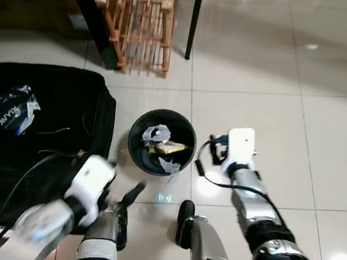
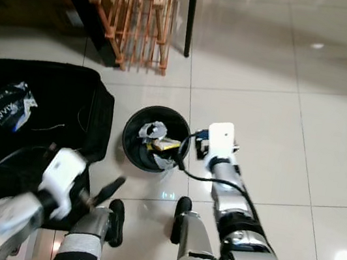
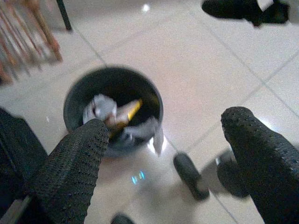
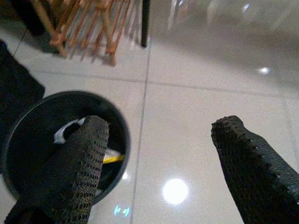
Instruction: Picking trash to rubbish bin
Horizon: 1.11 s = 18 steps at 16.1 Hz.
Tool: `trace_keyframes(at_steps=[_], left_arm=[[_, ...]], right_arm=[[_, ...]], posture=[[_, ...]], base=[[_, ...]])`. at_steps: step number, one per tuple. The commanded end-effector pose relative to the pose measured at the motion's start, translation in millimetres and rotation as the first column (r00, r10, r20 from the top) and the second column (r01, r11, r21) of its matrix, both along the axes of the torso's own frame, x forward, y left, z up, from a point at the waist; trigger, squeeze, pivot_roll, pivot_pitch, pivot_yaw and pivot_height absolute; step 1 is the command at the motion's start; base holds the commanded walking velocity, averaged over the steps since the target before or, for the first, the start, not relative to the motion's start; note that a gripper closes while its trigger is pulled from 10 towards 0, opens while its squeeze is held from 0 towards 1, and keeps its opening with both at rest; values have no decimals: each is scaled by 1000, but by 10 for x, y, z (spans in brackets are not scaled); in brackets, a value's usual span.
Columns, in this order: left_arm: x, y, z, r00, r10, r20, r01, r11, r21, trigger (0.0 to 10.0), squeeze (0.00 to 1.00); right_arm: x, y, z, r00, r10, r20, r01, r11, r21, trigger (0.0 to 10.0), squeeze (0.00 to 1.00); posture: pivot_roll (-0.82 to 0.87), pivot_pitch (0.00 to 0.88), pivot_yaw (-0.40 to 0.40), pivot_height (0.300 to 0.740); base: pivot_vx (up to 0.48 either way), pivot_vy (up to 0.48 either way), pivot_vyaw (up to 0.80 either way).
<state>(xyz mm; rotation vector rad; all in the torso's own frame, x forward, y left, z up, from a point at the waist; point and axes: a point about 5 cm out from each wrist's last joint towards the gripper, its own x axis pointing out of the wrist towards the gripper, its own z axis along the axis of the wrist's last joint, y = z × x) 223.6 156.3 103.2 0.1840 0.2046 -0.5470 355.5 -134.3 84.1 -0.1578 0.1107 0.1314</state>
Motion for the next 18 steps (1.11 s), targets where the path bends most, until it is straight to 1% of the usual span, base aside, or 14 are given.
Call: trace_keyframes(at_steps=[1,2,4,7,8,9,10,12,13,15,17,18], left_arm=[[-26,11,-112,999,16,-35,-16,1000,7,10000,0],[48,-22,-96,999,27,-17,-27,1000,-9,10000,0],[194,-113,-71,1000,22,15,-22,999,-40,10000,0],[374,-195,-53,998,25,58,-22,998,-60,10000,0],[402,-198,-40,997,33,68,-28,997,-66,10000,0],[457,-198,-31,995,57,82,-52,996,-69,10000,0],[485,-205,-44,994,64,87,-59,996,-66,10000,0],[487,-249,-97,994,52,95,-47,997,-57,10000,0],[500,-262,-93,993,61,100,-54,996,-68,10000,0],[543,-306,-83,992,62,110,-53,995,-84,10000,0],[564,-315,-86,991,61,121,-51,995,-83,10000,0],[571,-287,-81,989,75,124,-65,994,-87,10000,0]], right_arm=[[-61,-24,-64,1000,3,-1,-3,1000,7,10000,0],[-56,-54,-1,999,9,37,-9,1000,8,10000,0],[-60,-133,118,994,23,104,-20,1000,-22,10000,0],[-98,-335,208,990,-21,141,26,999,-34,10000,0],[-121,-371,226,988,-28,149,34,999,-34,10000,0],[-205,-419,242,988,-5,151,7,1000,-12,10000,0],[-263,-442,249,989,17,148,-14,1000,-19,10000,0],[-378,-508,280,988,35,150,-24,997,-78,10000,0],[-416,-512,309,988,28,154,-17,997,-69,10000,0],[-503,-509,310,988,8,152,6,996,-91,10000,0],[-627,-451,308,987,-2,159,19,994,-105,10000,0],[-686,-418,322,986,-9,167,27,994,-107,10000,0]], posture=[[180,279,26,740],[162,257,31,740],[116,205,42,740],[74,153,51,740],[74,153,51,740],[55,135,55,740],[47,135,57,740],[29,121,61,740],[20,113,64,740],[-3,93,69,740],[-21,78,79,740],[-27,72,84,740]], base=[[0,0,0],[0,0,0],[0,0,0],[0,0,0],[0,0,0],[0,0,0],[0,0,0],[0,0,0],[0,0,0],[0,0,0],[0,0,0],[0,0,0]])
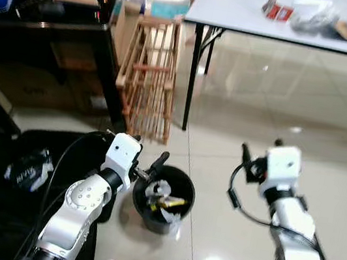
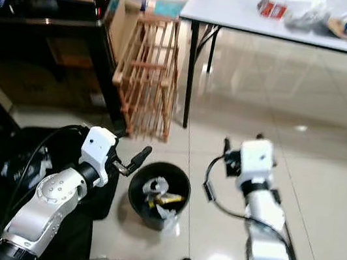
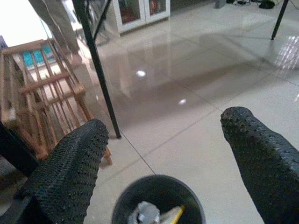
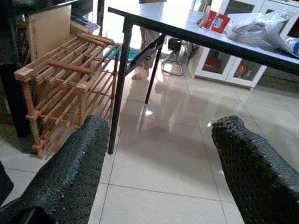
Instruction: Picking trash to rubbish bin
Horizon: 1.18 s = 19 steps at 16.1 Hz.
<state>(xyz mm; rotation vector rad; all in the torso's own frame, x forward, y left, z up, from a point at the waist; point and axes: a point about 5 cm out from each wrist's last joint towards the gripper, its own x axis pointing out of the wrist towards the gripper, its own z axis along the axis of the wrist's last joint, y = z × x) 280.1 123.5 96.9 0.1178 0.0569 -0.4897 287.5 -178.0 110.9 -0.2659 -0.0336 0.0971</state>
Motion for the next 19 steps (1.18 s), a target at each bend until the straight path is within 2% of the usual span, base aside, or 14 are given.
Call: trace_keyframes(at_steps=[1,3,4,6,7,10,19], left_arm=[[9,61,-14,1000,29,-1,-29,1000,6,10000,0],[24,93,-13,999,45,-1,-45,999,-8,10000,0],[27,53,-13,1000,30,1,-29,999,-23,10000,0],[32,0,-33,1000,16,-5,-16,999,-39,10000,0],[54,-14,-69,1000,19,-13,-20,999,-43,10000,0],[99,-49,-85,1000,25,-16,-26,998,-56,10000,0],[105,-89,-132,1000,13,-19,-14,998,-54,10000,0]], right_arm=[[-39,37,70,1000,-9,20,9,1000,-11,10000,0],[-113,103,124,997,-59,46,59,998,-1,10000,0],[-111,122,133,995,-95,41,94,995,35,10000,0],[-112,158,148,992,-117,46,115,992,49,10000,0],[-116,177,139,987,-159,30,157,985,78,10000,0],[-134,188,137,979,-205,14,203,975,89,10000,0],[-77,240,164,981,-195,6,194,978,82,10000,0]], posture=[[-31,67,85,740],[-31,61,81,740],[-33,56,73,740],[-41,53,64,740],[-56,47,53,740],[-69,39,47,740],[-75,49,46,740]], base=[[0,0,0],[0,0,0],[0,0,0],[0,0,0],[0,-472,0],[0,-472,0],[0,-475,0]])
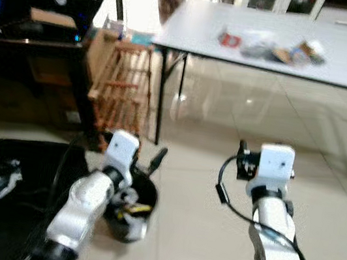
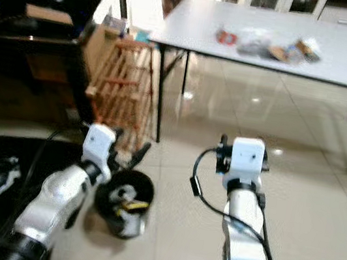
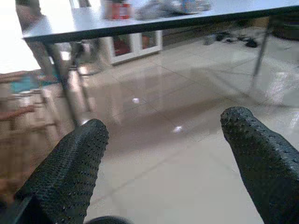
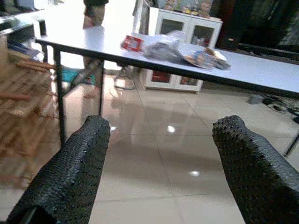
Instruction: Picking trash to rubbish bin
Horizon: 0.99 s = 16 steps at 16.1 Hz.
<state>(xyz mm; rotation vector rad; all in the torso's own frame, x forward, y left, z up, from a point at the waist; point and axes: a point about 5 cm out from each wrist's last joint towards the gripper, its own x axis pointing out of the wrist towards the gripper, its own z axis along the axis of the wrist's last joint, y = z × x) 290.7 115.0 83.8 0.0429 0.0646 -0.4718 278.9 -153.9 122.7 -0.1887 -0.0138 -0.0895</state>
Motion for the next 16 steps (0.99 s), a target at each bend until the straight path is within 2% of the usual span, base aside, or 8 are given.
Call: trace_keyframes(at_steps=[1,4,8,13,16], left_arm=[[1,-10,-2,1000,-7,5,7,1000,16,10000,0],[25,-27,2,1000,-6,8,6,1000,16,10000,0],[26,-37,-5,1000,-6,8,6,1000,16,10000,0],[12,-38,-16,1000,-12,5,12,1000,12,10000,0],[-4,-65,-19,1000,-25,9,24,1000,16,10000,0]], right_arm=[[9,16,47,1000,-2,12,2,1000,3,10000,0],[14,80,76,999,37,30,-37,999,-10,10000,0],[26,67,89,999,36,31,-34,999,-35,10000,0],[20,78,71,999,38,24,-37,999,-26,10000,0],[26,87,71,999,45,21,-45,999,-18,10000,0]], posture=[[-75,50,45,740],[-74,48,43,740],[-71,50,43,740],[-69,57,40,740],[-73,60,41,740]], base=[[0,-472,0],[0,-472,0],[0,-472,719],[0,0,599],[349,0,0]])
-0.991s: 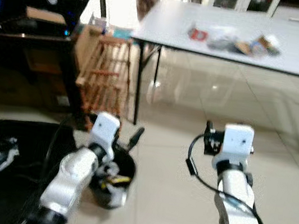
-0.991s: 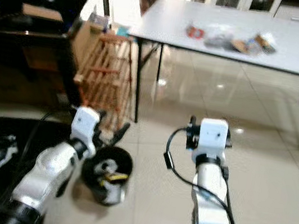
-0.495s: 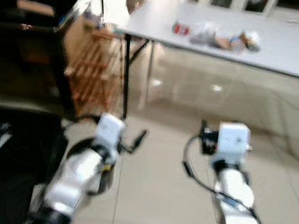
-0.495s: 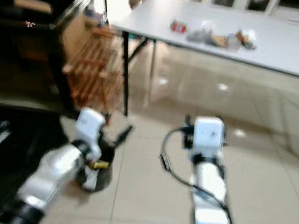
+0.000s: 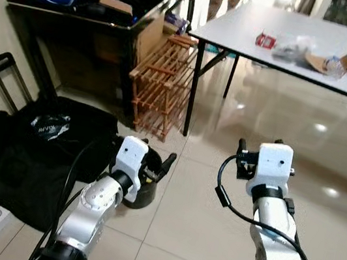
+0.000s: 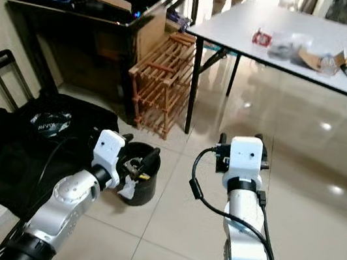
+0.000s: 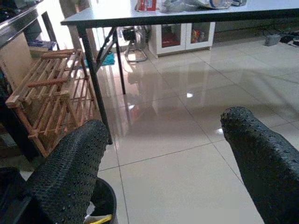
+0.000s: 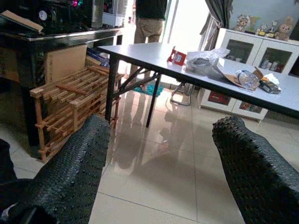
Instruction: Picking trash to rubbish bin
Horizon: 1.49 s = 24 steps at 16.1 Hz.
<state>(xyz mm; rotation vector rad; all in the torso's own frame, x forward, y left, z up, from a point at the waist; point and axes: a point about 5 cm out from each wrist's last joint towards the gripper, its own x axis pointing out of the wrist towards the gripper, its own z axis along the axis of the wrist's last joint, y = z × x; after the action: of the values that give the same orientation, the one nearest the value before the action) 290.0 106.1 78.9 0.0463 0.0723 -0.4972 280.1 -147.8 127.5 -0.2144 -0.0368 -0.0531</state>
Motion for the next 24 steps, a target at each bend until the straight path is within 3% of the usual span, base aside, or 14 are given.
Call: trace_keyframes(at_steps=[1,13,19,24], left_arm=[[1,23,30,1000,0,16,0,1000,12,10000,0],[14,-31,8,1000,-20,15,20,1000,23,10000,0],[16,-29,-6,1000,-17,14,17,999,28,10000,0],[20,-35,-5,1000,-23,16,23,999,29,10000,0]], right_arm=[[13,27,22,1000,8,2,-8,1000,10,10000,0],[51,42,33,1000,22,5,-22,999,22,10000,0],[69,42,39,1000,28,6,-28,999,15,10000,0],[74,50,38,1000,25,7,-25,1000,14,10000,0]], posture=[[-73,60,41,740],[-76,50,32,740],[-74,49,28,740],[-76,45,32,740]], base=[[409,0,0],[434,0,0],[320,-352,0],[0,-430,0]])
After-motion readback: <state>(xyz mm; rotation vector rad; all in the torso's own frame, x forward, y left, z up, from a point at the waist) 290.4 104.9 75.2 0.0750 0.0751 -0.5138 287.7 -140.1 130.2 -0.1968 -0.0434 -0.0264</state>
